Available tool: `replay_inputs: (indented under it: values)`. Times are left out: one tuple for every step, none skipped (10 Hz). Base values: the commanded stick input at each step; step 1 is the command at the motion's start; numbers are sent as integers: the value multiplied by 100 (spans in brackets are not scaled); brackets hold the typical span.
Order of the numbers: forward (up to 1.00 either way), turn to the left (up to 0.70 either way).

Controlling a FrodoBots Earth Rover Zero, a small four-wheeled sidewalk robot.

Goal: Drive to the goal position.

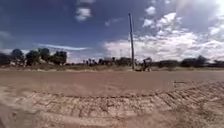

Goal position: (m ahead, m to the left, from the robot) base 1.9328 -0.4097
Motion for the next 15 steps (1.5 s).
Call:
replay_inputs:
  values:
    - [87,-35]
    - [86,-34]
    - [85,-34]
    - [85,0]
    - [85,0]
    - [85,0]
    - [85,0]
    - [85,0]
    - [85,0]
    - [85,0]
    - [85,0]
    - [85,0]
    - [85,0]
    - [85,0]
    - [85,0]
